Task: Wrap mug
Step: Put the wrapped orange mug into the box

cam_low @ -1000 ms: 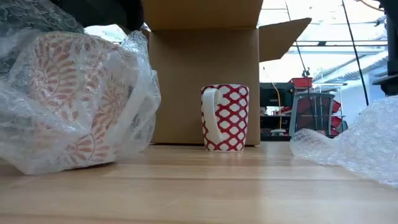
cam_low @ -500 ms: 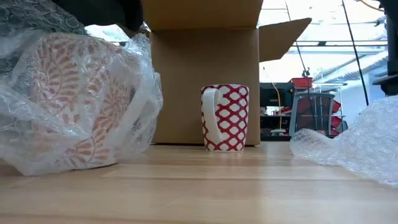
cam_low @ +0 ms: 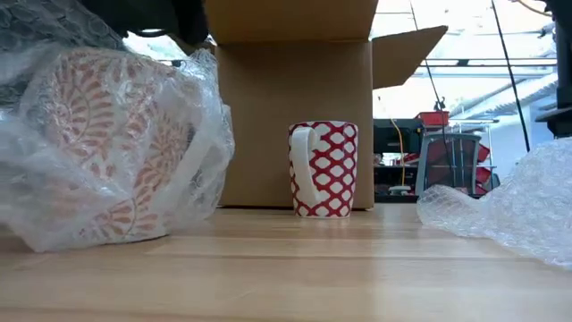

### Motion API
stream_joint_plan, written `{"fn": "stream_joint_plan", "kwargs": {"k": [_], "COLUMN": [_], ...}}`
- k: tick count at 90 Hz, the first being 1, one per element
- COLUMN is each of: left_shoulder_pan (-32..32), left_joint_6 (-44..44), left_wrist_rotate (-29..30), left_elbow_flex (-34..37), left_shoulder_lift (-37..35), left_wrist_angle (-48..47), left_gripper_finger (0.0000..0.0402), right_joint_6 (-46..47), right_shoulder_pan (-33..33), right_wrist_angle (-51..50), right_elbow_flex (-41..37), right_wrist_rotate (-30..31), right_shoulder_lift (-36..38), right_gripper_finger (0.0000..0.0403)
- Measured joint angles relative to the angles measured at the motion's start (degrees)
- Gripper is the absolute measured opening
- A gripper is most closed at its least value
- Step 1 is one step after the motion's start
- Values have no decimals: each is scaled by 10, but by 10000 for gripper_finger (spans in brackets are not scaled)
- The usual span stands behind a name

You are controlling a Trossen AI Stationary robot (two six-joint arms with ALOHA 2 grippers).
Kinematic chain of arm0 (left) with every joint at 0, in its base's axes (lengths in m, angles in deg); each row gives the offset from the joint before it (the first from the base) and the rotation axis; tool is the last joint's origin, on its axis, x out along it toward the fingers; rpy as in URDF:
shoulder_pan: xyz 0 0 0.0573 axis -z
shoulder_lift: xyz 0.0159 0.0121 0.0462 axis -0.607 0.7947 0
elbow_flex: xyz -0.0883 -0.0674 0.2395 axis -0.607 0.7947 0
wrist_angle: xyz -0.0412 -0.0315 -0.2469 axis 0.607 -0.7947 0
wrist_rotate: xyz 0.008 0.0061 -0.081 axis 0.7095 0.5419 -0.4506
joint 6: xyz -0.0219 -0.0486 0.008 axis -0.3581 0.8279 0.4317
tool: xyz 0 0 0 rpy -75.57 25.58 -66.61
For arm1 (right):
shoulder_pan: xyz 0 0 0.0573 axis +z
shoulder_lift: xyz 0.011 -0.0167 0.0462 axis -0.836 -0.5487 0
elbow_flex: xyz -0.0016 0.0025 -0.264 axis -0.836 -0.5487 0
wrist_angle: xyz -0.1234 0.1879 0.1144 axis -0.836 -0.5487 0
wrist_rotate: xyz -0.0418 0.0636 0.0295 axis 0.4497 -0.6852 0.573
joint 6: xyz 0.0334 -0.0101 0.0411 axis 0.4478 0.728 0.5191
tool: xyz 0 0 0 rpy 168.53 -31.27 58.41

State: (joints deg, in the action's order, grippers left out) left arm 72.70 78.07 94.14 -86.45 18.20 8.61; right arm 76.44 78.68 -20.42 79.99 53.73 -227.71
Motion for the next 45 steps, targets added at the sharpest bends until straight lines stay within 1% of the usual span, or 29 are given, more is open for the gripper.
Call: {"fn": "stream_joint_plan", "kwargs": {"k": [27,35,45], "left_shoulder_pan": [0,0,0], "left_joint_6": [1,1,1], "left_wrist_rotate": [0,0,0], "left_elbow_flex": [0,0,0], "left_shoulder_lift": [0,0,0], "left_wrist_angle": [0,0,2], "left_gripper_finger": [161,161,161], "right_joint_6": [-8,-1,-29], "right_shoulder_pan": [-1,-1,2], "right_wrist_angle": [-17,-40,-71], "right_elbow_flex": [0,0,0], "right_wrist_rotate": [-2,-3,1], "right_shoulder_lift": [1,1,1], "right_gripper_finger": [267,267,267]}}
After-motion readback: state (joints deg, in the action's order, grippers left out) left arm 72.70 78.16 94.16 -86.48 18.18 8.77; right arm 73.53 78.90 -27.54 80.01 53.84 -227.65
